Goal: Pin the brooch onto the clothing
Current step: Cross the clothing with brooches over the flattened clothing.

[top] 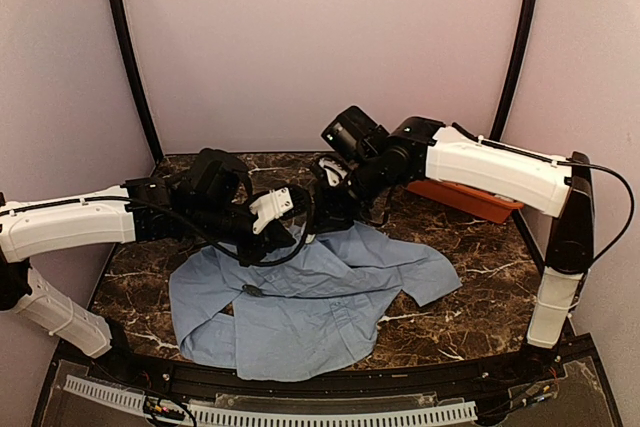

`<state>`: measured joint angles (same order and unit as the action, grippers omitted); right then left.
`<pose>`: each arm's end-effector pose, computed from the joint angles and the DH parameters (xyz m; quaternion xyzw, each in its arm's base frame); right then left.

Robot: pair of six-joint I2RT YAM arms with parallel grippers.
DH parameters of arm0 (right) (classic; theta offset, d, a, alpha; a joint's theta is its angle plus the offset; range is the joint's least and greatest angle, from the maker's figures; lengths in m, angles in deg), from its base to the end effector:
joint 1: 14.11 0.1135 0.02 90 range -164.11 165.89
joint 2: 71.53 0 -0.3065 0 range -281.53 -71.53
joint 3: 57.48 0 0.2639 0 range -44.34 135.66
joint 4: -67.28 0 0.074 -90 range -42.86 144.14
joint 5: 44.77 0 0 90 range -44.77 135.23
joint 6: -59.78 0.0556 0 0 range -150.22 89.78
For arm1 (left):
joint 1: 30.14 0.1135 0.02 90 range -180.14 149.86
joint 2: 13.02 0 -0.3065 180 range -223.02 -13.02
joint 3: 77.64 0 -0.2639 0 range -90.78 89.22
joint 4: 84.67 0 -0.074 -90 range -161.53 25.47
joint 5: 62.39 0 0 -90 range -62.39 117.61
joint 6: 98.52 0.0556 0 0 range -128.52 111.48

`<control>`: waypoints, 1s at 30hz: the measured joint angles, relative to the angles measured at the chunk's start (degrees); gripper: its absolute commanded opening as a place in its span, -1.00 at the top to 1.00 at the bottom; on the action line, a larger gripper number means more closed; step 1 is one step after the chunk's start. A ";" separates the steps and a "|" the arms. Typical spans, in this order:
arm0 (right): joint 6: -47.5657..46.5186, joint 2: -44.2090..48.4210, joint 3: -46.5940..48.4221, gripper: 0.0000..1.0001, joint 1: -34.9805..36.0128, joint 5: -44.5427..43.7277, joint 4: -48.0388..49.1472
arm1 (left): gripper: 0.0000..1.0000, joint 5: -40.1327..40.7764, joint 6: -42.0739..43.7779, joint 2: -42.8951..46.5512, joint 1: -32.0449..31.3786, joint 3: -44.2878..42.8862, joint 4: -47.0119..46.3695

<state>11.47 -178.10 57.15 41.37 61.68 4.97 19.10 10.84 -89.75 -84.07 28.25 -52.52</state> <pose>0.2381 0.3740 0.3409 -0.1567 0.9299 0.3179 0.0988 0.1813 -0.2629 0.3262 0.5550 0.6885 -0.2001 0.4218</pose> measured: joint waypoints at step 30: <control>-3.69 -1.22 0.79 1.00 1.62 2.58 -0.13 | 0.99 0.48 0.02 -0.02 0.00 0.00 0.00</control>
<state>7.78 -179.32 57.94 42.99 64.26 4.84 19.58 10.86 -89.77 -84.07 28.25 -52.52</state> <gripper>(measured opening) 0.008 0.009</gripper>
